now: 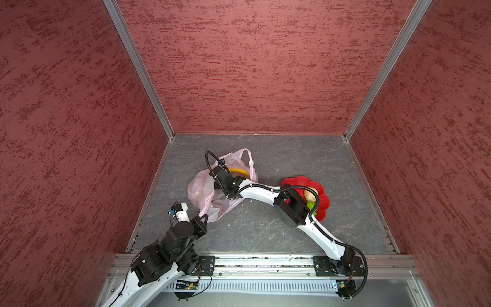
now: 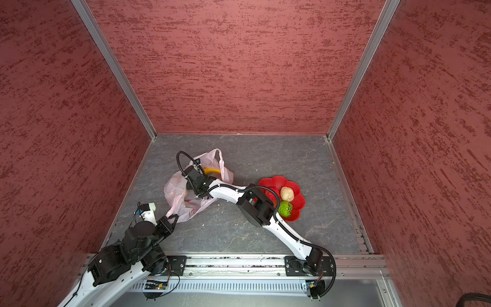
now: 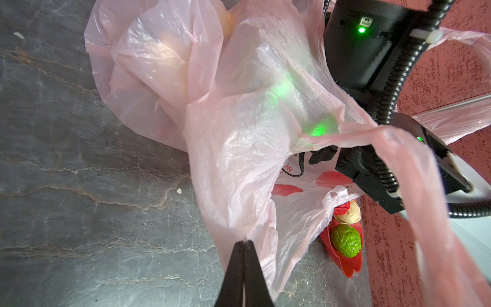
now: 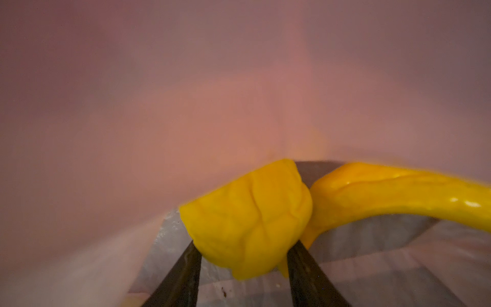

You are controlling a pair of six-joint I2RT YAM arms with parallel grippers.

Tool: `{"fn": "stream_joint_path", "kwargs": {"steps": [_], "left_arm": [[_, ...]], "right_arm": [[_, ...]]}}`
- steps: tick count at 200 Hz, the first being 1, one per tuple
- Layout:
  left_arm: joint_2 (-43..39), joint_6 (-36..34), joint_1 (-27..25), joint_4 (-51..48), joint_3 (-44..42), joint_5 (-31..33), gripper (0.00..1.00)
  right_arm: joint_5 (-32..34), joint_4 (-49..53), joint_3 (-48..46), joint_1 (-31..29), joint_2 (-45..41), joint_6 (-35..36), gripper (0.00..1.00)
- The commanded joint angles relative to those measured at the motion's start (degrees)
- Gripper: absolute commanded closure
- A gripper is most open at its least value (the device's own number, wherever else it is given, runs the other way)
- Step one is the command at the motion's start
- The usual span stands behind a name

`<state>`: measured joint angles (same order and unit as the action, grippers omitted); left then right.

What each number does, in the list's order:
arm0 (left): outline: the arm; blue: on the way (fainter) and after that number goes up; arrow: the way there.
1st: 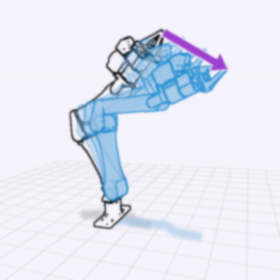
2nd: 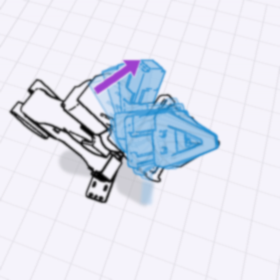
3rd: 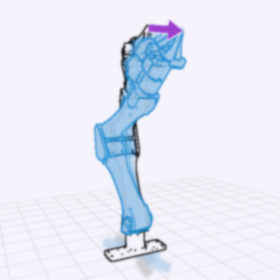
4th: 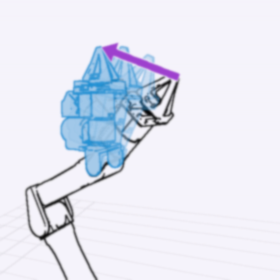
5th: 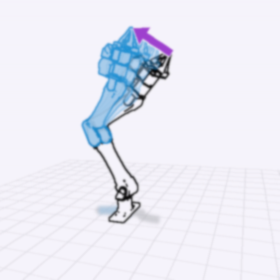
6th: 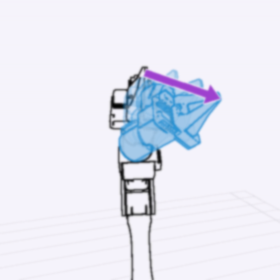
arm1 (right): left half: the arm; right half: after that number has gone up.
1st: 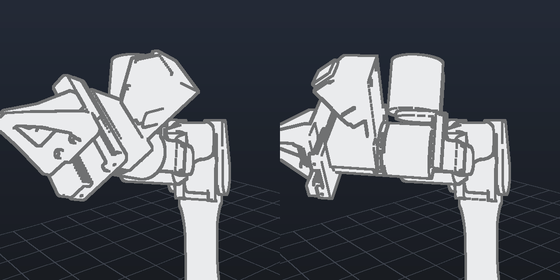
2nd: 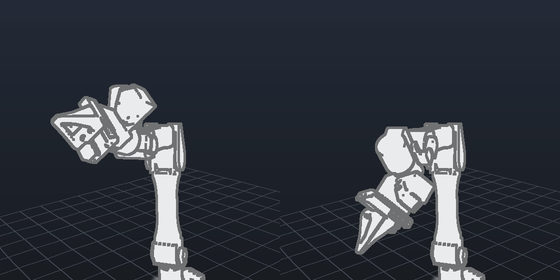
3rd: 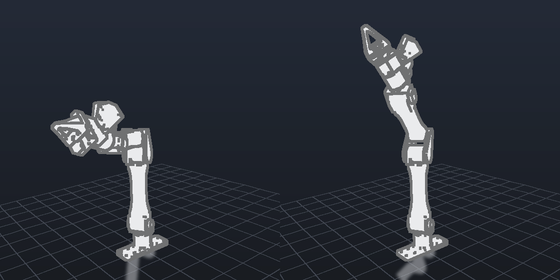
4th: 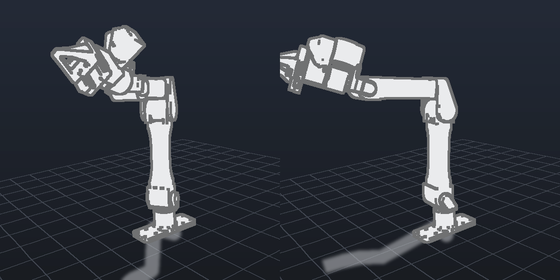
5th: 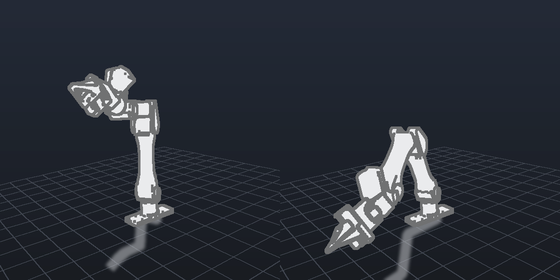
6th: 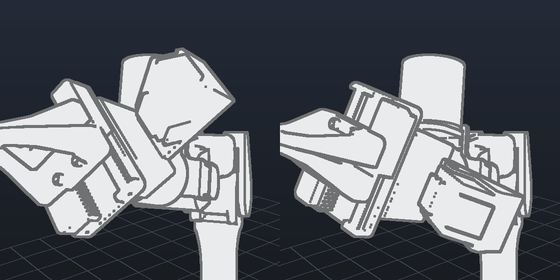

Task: Take the fake fruits out of the plastic bag

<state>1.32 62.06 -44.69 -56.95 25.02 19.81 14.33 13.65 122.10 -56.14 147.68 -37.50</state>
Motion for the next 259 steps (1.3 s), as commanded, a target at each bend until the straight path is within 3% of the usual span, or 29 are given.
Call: {"fn": "stream_joint_path", "kwargs": {"steps": [1, 50, 173, 220, 259], "left_arm": [[-0.8, -0.8, 0.0, 0.0, 0.3, 0.8, 1.00], [-0.7, -0.9, 0.0, 0.1, 0.1, -0.3, 1.00], [-0.7, -3.4, 0.0, 2.0, 0.8, -1.2, 1.00], [-0.7, -4.6, 0.0, 2.4, 1.2, -1.9, 1.00], [-0.7, -6.2, 0.0, 3.5, 1.5, -2.9, 1.00]], "right_arm": [[-0.5, -1.1, -1.7, 0.4, -3.1, 0.1, 0.48], [-1.3, -3.4, -1.9, 0.4, -3.4, 3.0, 0.34], [-4.4, -11.2, -6.1, 0.3, -6.5, 12.0, 0.19], [-7.1, -13.5, -5.3, 0.5, -5.8, 17.9, 0.13], [-8.2, -11.0, -2.5, 1.5, -4.0, 18.6, 0.10]]}}
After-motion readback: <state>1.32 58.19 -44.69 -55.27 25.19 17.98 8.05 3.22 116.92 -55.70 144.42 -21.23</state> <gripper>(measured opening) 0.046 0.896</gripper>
